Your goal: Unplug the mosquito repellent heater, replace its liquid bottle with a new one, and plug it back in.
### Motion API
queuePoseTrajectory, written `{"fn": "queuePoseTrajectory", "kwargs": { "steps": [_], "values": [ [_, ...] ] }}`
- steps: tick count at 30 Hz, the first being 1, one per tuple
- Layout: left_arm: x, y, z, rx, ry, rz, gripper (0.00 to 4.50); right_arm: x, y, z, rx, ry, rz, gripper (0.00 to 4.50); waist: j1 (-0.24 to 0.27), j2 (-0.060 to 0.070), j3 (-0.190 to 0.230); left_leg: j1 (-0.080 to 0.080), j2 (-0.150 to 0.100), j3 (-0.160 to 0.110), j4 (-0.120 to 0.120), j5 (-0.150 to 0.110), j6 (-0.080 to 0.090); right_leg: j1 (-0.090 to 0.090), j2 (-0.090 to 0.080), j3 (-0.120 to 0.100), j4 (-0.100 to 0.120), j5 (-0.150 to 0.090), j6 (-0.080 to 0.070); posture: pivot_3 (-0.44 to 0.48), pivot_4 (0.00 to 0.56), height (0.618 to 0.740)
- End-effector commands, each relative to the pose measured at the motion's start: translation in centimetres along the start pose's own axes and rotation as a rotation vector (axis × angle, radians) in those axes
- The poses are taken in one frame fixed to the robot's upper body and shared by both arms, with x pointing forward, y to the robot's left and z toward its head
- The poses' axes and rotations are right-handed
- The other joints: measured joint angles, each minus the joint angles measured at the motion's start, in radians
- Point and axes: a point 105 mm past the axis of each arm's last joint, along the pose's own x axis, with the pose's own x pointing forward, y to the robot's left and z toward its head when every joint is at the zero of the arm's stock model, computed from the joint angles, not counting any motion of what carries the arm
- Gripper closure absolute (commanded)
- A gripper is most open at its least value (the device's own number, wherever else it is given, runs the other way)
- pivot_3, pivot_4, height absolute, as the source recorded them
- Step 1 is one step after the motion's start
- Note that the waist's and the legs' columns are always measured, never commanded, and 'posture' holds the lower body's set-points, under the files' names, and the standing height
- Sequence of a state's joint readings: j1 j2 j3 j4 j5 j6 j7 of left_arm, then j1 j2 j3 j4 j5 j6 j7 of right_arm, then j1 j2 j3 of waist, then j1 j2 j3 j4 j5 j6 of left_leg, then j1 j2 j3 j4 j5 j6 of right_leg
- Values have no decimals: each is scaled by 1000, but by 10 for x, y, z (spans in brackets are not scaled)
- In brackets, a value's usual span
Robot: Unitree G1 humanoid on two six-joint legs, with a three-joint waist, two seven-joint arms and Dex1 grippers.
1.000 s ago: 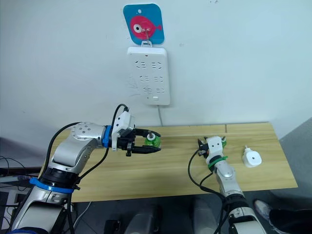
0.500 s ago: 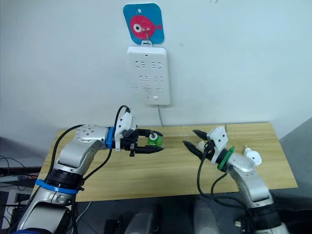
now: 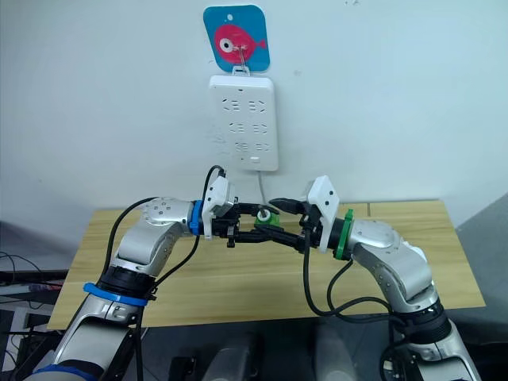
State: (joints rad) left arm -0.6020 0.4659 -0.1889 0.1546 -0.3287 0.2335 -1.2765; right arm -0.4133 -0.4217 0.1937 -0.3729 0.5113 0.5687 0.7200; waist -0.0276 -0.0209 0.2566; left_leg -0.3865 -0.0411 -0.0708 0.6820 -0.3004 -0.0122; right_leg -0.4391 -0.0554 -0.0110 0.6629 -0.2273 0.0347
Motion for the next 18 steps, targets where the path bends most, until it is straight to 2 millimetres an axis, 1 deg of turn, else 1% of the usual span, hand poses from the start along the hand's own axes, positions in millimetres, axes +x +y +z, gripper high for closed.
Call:
{"fn": "queuePoseTrajectory", "kwargs": {
  "steps": [1,7,10,15,18],
  "values": [
    [1,1,13,55,-21,-4,2242,3,3,7,-55,-24,27,1465,1,0,0,0,0,0,0,0,0,0,0,0,0,0,0,-6,222,740],
    [2,1,15,58,-26,-4,2242,8,4,1,-96,12,45,1465,0,0,0,0,0,0,0,0,0,0,0,0,0,0,0,1,224,740],
    [2,2,15,59,-27,-3,2242,9,2,-2,-117,27,47,1960,0,0,0,0,0,0,0,0,0,0,0,0,0,0,0,2,226,740],
    [1,2,16,60,-28,-1,2242,8,1,-4,-147,36,46,3679,1,0,0,0,0,0,0,0,0,0,0,-1,0,0,0,3,225,740],
    [2,2,16,61,-29,0,2242,7,-1,-4,-154,33,32,3693,0,0,0,0,0,0,0,0,0,0,0,0,0,0,0,3,225,740]
  ]
}}
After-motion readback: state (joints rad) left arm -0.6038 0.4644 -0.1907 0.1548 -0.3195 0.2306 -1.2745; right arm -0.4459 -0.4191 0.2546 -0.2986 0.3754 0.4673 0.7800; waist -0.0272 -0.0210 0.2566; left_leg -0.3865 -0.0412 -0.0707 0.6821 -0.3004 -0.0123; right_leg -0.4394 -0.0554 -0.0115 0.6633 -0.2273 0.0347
